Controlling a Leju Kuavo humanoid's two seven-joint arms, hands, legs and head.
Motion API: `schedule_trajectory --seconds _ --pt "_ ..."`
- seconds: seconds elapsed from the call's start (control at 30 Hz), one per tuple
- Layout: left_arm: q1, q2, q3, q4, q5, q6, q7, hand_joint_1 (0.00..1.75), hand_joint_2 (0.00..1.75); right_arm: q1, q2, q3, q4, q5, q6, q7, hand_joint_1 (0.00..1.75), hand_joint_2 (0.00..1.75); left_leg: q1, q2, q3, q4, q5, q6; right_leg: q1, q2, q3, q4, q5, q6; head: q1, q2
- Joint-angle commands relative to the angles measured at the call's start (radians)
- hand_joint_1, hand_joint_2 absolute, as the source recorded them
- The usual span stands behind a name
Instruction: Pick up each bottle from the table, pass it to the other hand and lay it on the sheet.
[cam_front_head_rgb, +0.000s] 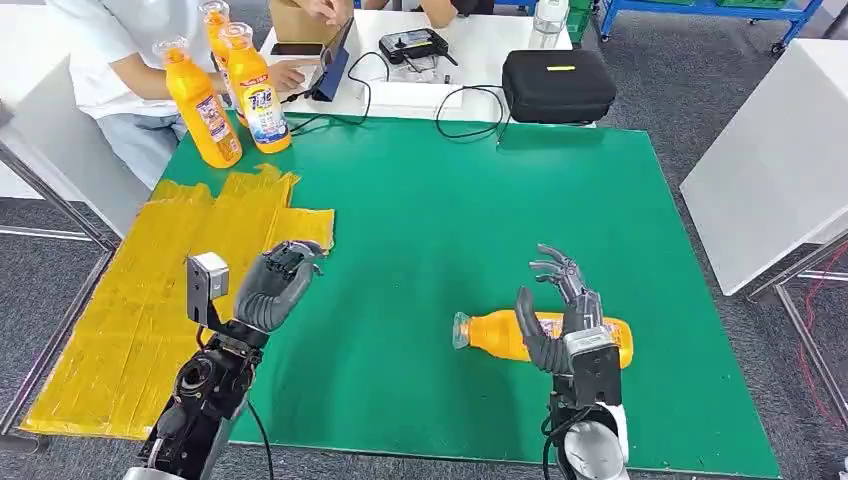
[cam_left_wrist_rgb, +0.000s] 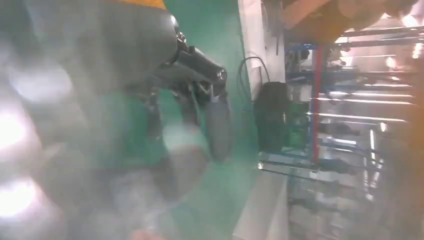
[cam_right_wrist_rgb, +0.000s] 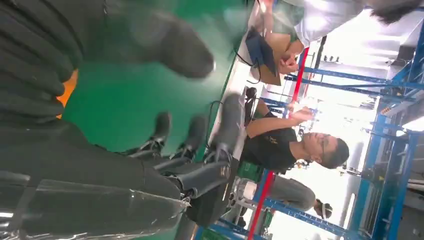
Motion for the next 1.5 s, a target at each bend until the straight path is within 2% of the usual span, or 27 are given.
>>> schedule_trajectory --seconds 0.03,0.07,0.13,0.23,0.3,0.57,0.77,0.8,0.83,0.87,0.9,0.93,1.03,1.13,1.27,1.3,1.4,1.5 --pt "0.008 -0.126 -0.001 -0.106 -0.35 0.379 -0.255 1.75 1.75 -0.049 0.066 0.059 0.032 -0.077 0.115 -0.086 1.75 1.75 0.0 -0.001 0.003 -0.001 -0.001 0.0 0.0 0.002 0.003 -0.001 -0.001 -0.001 0.0 0.0" --pt "0.039 -0.168 -0.062 -0.236 -0.405 0.454 -0.128 1.75 1.75 -0.067 0.102 0.121 0.029 -0.031 0.059 -0.032 1.75 1.75 0.0 -0.002 0.006 -0.001 -0.002 0.0 -0.001 0.003 0.006 -0.001 -0.002 -0.001 0.0 0.0" --pt "0.048 -0.158 -0.11 -0.286 -0.403 0.49 -0.063 1.75 1.75 -0.077 0.096 0.161 0.032 -0.035 0.01 -0.005 1.75 1.75 0.0 -0.001 -0.002 0.002 -0.001 0.0 0.0 0.002 -0.001 0.002 -0.001 0.0 0.001 0.0" --pt "0.047 -0.138 -0.111 -0.266 -0.383 0.498 -0.074 1.75 1.75 -0.075 0.074 0.162 0.035 -0.05 0.001 -0.01 1.75 1.75 0.0 0.0 0.004 0.0 -0.003 0.0 -0.001 0.005 0.004 0.0 -0.002 0.0 0.001 0.0" --pt "0.044 -0.13 -0.107 -0.253 -0.371 0.497 -0.087 1.75 1.75 -0.073 0.067 0.158 0.034 -0.059 0.0 -0.013 1.75 1.75 0.0 -0.002 0.003 0.0 -0.001 0.0 0.0 0.0 0.003 -0.001 -0.001 0.0 0.0 0.0" --pt "0.046 -0.123 -0.093 -0.235 -0.361 0.5 -0.095 1.75 1.75 -0.068 0.053 0.138 0.019 -0.06 -0.005 -0.015 1.75 1.75 0.0 -0.003 0.003 -0.001 -0.001 0.0 -0.001 0.0 0.004 -0.001 -0.001 0.0 0.0 0.0" --pt "0.046 -0.125 -0.08 -0.228 -0.36 0.499 -0.096 1.75 1.75 -0.067 0.028 0.132 -0.016 0.039 -0.043 0.0 1.75 1.75 0.0 -0.003 0.003 0.0 -0.001 0.0 -0.001 0.0 0.004 -0.001 -0.001 0.0 0.0 0.0" --pt "0.049 -0.126 -0.075 -0.227 -0.359 0.499 -0.096 1.75 1.75 -0.063 0.018 0.133 -0.025 0.09 -0.057 0.018 1.4 1.75 -0.001 -0.003 0.005 -0.001 -0.002 0.0 -0.001 0.001 0.006 -0.001 -0.002 0.0 0.0 0.0" --pt "0.05 -0.127 -0.072 -0.226 -0.36 0.499 -0.096 1.75 1.75 -0.06 0.014 0.132 -0.029 0.113 -0.061 0.025 0.0 1.75 0.0 -0.003 0.002 -0.001 -0.001 0.0 -0.001 -0.001 0.003 -0.001 -0.001 0.0 0.0 0.0" --pt "0.054 -0.126 -0.067 -0.222 -0.363 0.5 -0.096 1.75 1.75 -0.055 -0.009 0.139 -0.036 0.186 -0.058 0.063 0.0 1.75 -0.001 -0.004 0.005 -0.001 -0.002 0.0 -0.001 0.001 0.006 -0.001 -0.002 0.0 0.0 0.0" --pt "0.054 -0.127 -0.064 -0.22 -0.368 0.501 -0.095 0.77 1.75 -0.051 -0.026 0.143 -0.041 0.224 -0.048 0.083 0.0 1.75 -0.001 -0.004 0.004 -0.001 -0.001 0.0 -0.001 0.0 0.005 -0.001 -0.002 0.0 0.0 0.0" --pt "0.056 -0.126 -0.061 -0.217 -0.377 0.503 -0.093 0.0 1.75 -0.046 -0.046 0.147 -0.046 0.281 -0.037 0.109 0.0 1.75 0.0 -0.004 0.003 -0.001 -0.001 0.0 -0.001 -0.001 0.004 -0.001 -0.001 0.0 0.0 0.0" --pt "0.06 -0.128 -0.047 -0.21 -0.401 0.505 -0.086 0.0 1.75 -0.031 -0.116 0.144 -0.057 0.419 0.016 0.181 0.0 1.75 -0.001 -0.005 0.006 -0.002 -0.002 0.0 -0.001 0.0 0.008 -0.002 -0.002 0.0 0.0 0.0" --pt "0.061 -0.129 -0.042 -0.209 -0.402 0.505 -0.085 0.0 1.75 -0.025 -0.12 0.132 -0.062 0.418 0.02 0.18 0.0 1.75 0.0 -0.005 0.005 -0.001 -0.001 0.0 -0.001 -0.001 0.006 -0.002 -0.002 0.0 0.0 0.0" --pt "0.065 -0.132 -0.029 -0.201 -0.413 0.497 -0.073 0.0 1.75 -0.01 -0.175 0.117 -0.075 0.509 0.051 0.236 0.0 1.75 0.0 -0.005 0.003 -0.001 -0.001 0.0 -0.001 -0.001 0.004 -0.001 -0.001 0.0 0.0 0.0" --pt "0.067 -0.134 -0.025 -0.199 -0.414 0.497 -0.072 0.0 1.75 -0.003 -0.183 0.11 -0.082 0.523 0.054 0.246 0.0 1.75 -0.001 -0.006 0.006 -0.002 -0.002 0.0 -0.002 -0.001 0.008 -0.002 -0.003 0.0 0.0 0.0" --pt "0.074 -0.134 -0.014 -0.195 -0.419 0.496 -0.069 0.0 1.75 0.02 -0.236 0.064 -0.097 0.555 0.082 0.276 0.0 1.75 -0.001 -0.006 0.004 -0.001 -0.002 0.0 -0.001 -0.001 0.006 -0.002 -0.002 0.0 0.0 0.0" --pt "0.068 -0.133 -0.01 -0.176 -0.421 0.49 -0.065 0.0 1.75 0.023 -0.297 0.033 -0.086 0.531 0.152 0.262 0.0 1.75 -0.001 -0.007 0.006 -0.001 -0.002 0.0 -0.002 -0.001 0.008 -0.002 -0.003 0.0 0.0 0.0"
